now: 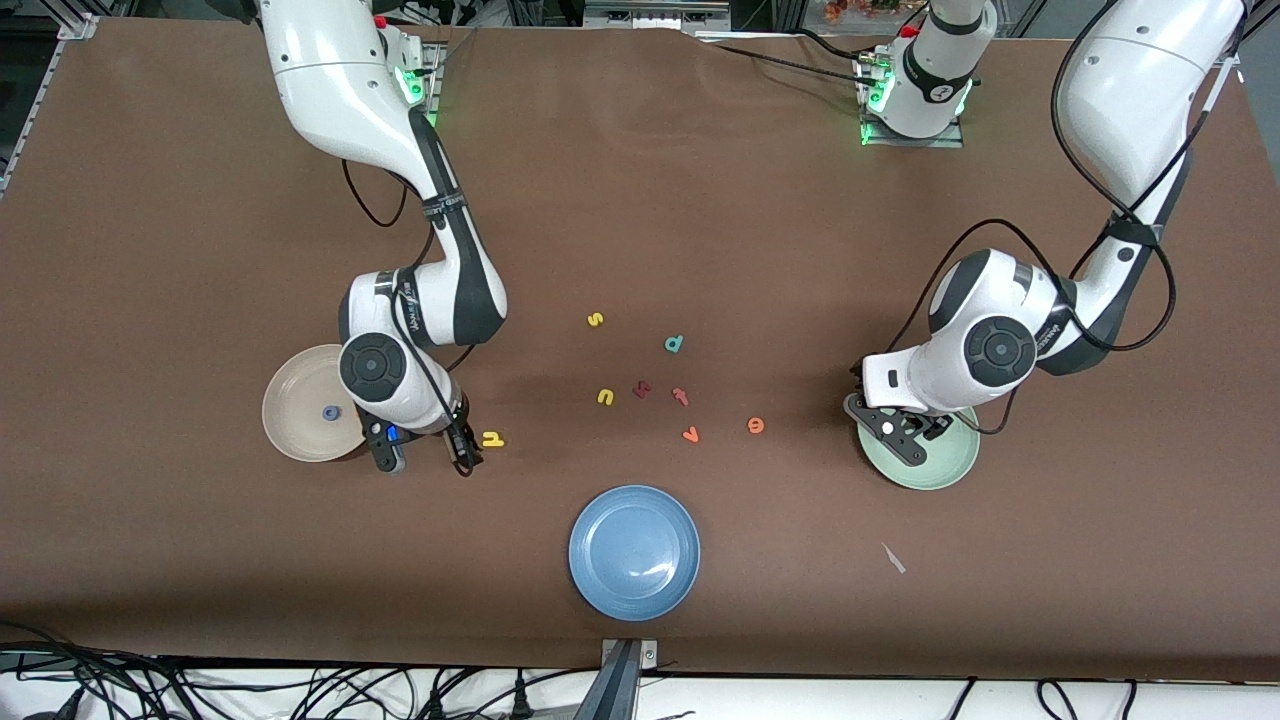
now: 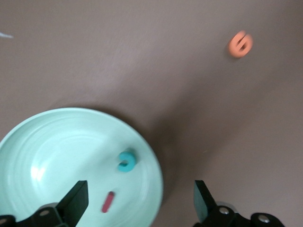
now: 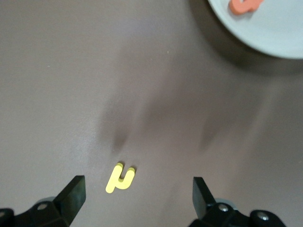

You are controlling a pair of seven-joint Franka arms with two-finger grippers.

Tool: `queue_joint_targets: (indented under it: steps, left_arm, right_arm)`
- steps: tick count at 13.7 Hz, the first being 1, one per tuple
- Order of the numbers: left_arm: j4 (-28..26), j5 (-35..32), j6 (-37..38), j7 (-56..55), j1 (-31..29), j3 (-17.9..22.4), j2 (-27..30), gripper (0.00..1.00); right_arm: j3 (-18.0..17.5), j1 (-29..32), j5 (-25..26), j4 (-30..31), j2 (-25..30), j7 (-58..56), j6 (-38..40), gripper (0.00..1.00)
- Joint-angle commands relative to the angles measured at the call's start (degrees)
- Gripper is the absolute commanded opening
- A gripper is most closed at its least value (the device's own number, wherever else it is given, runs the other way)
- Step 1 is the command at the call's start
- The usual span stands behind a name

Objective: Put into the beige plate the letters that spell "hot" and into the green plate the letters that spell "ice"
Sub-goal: 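Move both grippers to the yellow u and orange 6 letters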

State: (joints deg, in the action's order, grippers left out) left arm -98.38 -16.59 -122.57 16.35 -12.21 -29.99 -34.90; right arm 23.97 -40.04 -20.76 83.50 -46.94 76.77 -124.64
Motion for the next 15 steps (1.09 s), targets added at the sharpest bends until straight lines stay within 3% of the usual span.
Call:
queue_joint_targets:
  steps: [1,8,10,11,12,15]
  left_arm:
    - [2.0,2.7,1.4,-6.3,3.5,0.1,0.4,0.96]
    - [8.5,2.0,1.1,-28.6,12.6,0.6,-5.3,0.90]
    - [10.4,1.8,0.8,-31.7,14.6,1.4,-7.1,0.84]
    - [10.6,1.8,0.7,-32.3,15.0,1.6,-7.5,0.74]
    - [10.6,1.8,-0.4,-33.1,15.8,2.5,-7.9,0.70]
    - [10.7,1.8,-4.2,-34.6,18.8,5.4,-9.1,0.70]
  right_arm:
    - [0.0,-0.6,1.0,-1.8,-2.3,5.2,-1.2,1.00]
    - [-0.1,-0.9,0.7,-1.8,-4.2,8.3,-3.9,1.00]
    - [-0.1,-0.9,0.6,-1.8,-4.5,8.3,-4.5,1.00]
    - [-0.2,-0.9,0.5,-1.9,-4.7,8.4,-4.9,1.00]
    - [-0.2,-0.9,0.5,-1.9,-4.8,8.4,-5.0,1.00]
    - [-0.2,-1.3,0.5,-2.6,-5.5,8.4,-5.4,1.00]
